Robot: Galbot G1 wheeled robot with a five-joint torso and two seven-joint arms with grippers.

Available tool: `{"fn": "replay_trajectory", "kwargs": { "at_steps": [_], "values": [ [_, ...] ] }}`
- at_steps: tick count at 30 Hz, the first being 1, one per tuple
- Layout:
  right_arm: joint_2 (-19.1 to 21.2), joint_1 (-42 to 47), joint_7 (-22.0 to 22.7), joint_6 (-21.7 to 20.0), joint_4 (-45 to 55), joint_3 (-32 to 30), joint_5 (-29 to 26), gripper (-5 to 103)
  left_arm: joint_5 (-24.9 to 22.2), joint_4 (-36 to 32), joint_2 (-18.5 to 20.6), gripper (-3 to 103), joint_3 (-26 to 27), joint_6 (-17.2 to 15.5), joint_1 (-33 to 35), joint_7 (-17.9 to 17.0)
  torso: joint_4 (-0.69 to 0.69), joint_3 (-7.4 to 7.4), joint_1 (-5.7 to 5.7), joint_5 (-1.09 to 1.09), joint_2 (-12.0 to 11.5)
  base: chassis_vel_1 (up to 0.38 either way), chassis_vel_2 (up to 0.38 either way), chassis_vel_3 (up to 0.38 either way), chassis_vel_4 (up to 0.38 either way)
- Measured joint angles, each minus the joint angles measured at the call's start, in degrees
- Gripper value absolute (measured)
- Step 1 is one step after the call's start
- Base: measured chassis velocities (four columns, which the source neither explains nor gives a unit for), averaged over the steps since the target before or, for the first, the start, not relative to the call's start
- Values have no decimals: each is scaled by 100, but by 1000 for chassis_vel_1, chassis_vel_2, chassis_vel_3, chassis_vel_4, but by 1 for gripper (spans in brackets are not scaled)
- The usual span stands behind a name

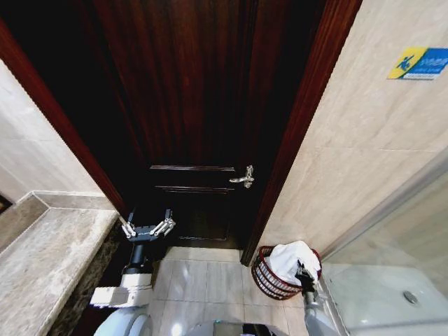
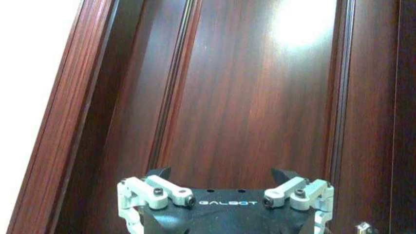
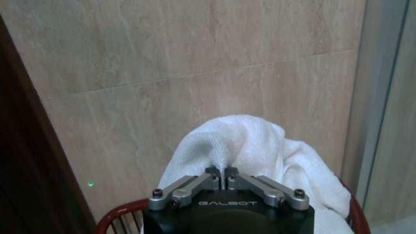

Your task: Discard the used towel into the hamper.

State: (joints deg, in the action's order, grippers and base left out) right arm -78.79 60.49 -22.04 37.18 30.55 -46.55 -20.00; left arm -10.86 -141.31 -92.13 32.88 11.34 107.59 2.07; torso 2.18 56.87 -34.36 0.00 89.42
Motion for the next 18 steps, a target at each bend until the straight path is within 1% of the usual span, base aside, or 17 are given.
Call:
{"fn": "replay_trajectory", "kwargs": {
  "at_steps": [5, 10, 13, 15, 17, 18],
  "values": [
    [-40, 11, -2, 2, 46, 3, -15, 2, 0, 0, 0, 100, 0, 0, 0, 0, 1, -1, 2, 0, 1, -19, 24, 21, -43],
    [43, 19, 50, -73, -79, 19, -30, 2, 0, 0, 0, 100, 0, 0, 0, 0, 1, 0, -1, 0, 0, -105, 122, 112, -118],
    [57, 34, 101, -164, -78, 18, 12, 2, 0, 0, 0, 100, 0, 0, -1, 0, 1, 1, -8, -1, -2, -103, 138, 85, -88],
    [76, 30, 187, -335, -107, 3, 156, 2, 0, 0, 0, 100, 0, 0, -1, 0, 2, 2, -9, 2, -2, -82, 96, 69, -34],
    [114, -18, 250, -496, -208, -10, 238, 2, 0, 0, 0, 100, 0, 0, -1, 0, 1, 1, -4, -1, -2, -37, 6, 13, 1],
    [114, -18, 250, -496, -208, -10, 238, 2, 0, 0, 0, 100, 0, 0, -1, 0, 1, 1, -4, -1, -2, 0, 0, 0, 0]
  ]
}}
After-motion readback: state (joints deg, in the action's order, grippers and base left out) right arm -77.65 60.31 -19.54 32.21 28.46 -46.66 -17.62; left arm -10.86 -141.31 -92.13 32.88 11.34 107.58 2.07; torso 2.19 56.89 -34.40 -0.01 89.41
